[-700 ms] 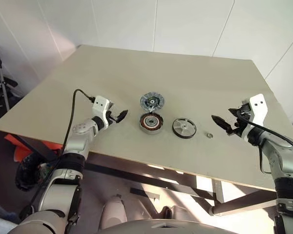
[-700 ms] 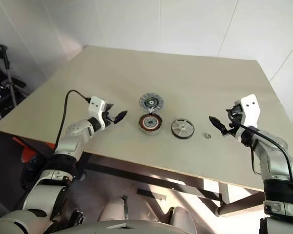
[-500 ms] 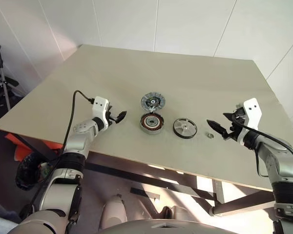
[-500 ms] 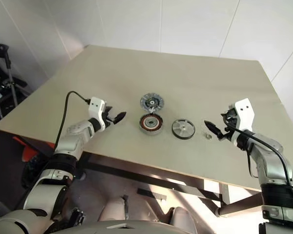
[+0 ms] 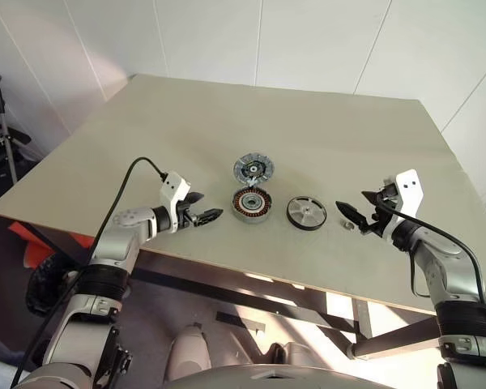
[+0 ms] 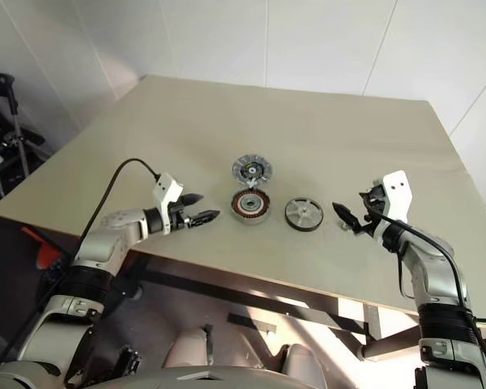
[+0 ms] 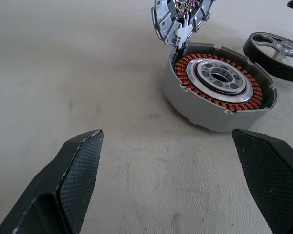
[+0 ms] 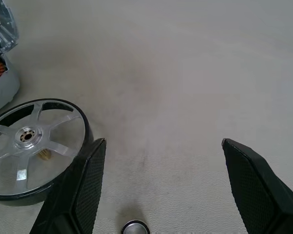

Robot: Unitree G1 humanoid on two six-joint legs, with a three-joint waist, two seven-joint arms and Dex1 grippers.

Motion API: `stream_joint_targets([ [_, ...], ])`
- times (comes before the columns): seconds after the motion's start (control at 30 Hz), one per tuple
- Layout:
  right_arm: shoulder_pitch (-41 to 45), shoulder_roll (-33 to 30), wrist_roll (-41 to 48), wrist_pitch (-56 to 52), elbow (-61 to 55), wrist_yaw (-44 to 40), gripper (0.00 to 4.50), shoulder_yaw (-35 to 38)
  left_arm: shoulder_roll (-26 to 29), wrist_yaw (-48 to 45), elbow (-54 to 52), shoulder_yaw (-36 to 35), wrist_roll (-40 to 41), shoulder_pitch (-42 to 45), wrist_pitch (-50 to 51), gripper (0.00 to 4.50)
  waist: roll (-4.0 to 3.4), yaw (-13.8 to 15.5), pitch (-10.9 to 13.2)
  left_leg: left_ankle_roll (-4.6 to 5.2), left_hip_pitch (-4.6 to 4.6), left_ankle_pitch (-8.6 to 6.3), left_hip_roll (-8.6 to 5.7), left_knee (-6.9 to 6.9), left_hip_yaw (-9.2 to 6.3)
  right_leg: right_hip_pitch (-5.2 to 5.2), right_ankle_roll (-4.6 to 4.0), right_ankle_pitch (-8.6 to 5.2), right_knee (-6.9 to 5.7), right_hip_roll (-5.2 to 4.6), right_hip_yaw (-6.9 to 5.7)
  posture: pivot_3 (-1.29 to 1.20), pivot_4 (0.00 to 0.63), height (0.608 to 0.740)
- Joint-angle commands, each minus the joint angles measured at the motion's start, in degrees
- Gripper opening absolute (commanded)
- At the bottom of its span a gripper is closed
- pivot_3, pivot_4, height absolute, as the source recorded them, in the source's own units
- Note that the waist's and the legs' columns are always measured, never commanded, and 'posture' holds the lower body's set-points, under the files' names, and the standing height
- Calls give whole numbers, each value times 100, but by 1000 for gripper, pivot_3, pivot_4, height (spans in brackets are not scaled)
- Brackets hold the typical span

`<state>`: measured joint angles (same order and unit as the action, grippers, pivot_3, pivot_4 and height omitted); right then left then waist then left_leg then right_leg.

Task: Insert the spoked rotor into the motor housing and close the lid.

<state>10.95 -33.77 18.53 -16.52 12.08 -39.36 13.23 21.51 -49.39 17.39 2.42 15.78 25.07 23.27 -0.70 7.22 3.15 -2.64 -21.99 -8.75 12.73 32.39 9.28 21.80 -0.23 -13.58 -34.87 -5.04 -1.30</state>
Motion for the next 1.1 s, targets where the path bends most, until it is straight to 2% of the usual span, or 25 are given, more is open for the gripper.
stream_joint_targets([
  [0.03,73,-150,48,258,68,-103,4304,232,50,150,-29,-146,-29,151,-151,4500,0,-6,0,0,1,0,0,1,0,-3,0,0,0,0,0,0,0,740],
  [0.27,-257,-292,-8,424,103,-214,4304,225,14,336,155,-152,-98,191,-306,4500,0,-6,0,1,1,0,1,0,0,-3,0,0,4,1,-1,0,0,740],
  [0.43,-535,-215,172,274,-367,-315,4304,183,-2,383,272,-142,-136,229,-372,4500,0,-6,0,1,2,0,1,0,0,-3,0,0,3,1,-1,0,0,740],
  [0.63,-734,-59,107,395,-329,-283,4304,112,-20,432,491,-126,-234,347,-499,4500,0,-7,0,1,4,0,1,2,0,-7,1,0,2,0,-1,0,0,740],
  [1.0,-743,104,-7,512,-95,-277,4304,4,17,464,607,-175,-316,402,-604,4500,0,-7,0,1,3,0,1,1,0,-6,0,0,2,0,-1,0,0,740],
  [1.1,-788,80,-5,514,-100,-312,3724,34,40,488,628,-187,-333,407,-631,4500,0,-7,0,0,3,0,1,1,0,-6,0,0,2,0,-1,0,0,740],
])
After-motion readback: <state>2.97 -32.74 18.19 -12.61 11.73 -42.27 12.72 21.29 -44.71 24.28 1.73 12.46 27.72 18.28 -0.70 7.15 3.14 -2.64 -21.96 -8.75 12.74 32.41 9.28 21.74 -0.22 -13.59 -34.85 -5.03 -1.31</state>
